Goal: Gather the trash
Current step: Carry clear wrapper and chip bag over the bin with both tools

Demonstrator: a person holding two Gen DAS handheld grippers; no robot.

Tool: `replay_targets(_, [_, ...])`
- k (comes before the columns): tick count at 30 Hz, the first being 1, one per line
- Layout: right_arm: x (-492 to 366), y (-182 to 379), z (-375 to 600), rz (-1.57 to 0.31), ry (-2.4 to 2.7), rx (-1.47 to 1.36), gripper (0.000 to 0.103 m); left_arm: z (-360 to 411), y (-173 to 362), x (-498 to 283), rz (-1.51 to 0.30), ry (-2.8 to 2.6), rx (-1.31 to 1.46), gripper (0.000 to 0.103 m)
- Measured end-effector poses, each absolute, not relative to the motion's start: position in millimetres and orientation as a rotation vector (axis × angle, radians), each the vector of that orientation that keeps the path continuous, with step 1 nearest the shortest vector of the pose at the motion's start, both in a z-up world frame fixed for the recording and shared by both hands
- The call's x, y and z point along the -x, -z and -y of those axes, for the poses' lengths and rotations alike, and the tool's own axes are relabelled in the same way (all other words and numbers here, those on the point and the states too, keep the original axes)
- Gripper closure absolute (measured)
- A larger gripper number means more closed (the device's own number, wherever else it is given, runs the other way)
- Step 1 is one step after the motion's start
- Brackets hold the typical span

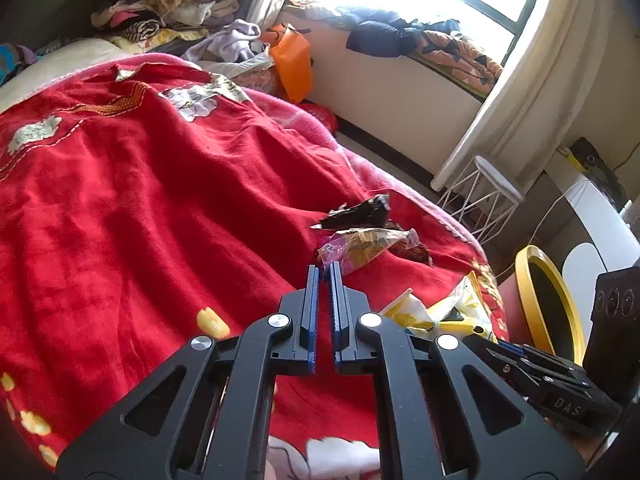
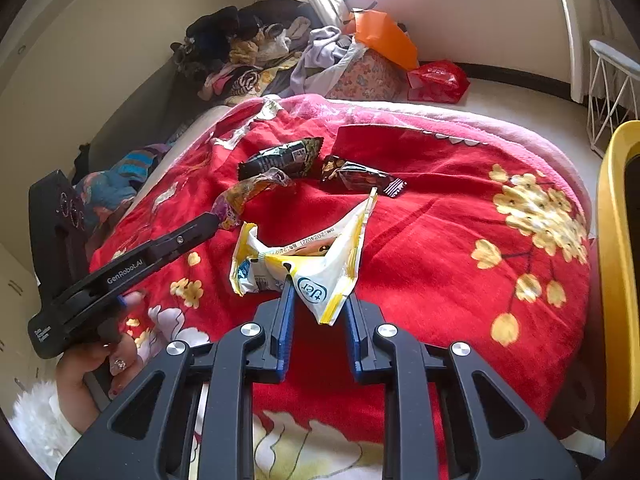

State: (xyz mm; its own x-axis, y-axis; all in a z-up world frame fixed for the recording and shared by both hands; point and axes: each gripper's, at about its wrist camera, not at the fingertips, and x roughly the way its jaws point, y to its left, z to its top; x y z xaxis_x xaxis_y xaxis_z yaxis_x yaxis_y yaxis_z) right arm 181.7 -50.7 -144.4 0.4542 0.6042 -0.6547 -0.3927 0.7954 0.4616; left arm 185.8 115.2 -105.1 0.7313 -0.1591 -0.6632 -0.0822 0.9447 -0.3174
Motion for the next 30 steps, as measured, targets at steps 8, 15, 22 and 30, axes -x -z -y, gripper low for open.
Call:
replay_targets(8, [-169, 131, 64, -0.863, -0.611, -0.248, 0.083, -104, 86, -170, -0.71, 0.069, 0.338, 0.101])
replay_targets(15, [-164, 116, 84, -0.815, -0.593, -0.285, 0.084, -93, 69, -163, -0.678, 0.096, 0.326, 0.101])
replay_targets(22, [-157, 98, 108, -0.758, -0.557, -0.301, 0.084, -78, 53, -158, -0.662, 0.133, 0.302, 0.101])
replay_targets(30, [-155, 84, 147, -0.698, -0.482, -0.339, 0.084, -54, 36, -153, -0.634, 0.183, 0.271, 0.101])
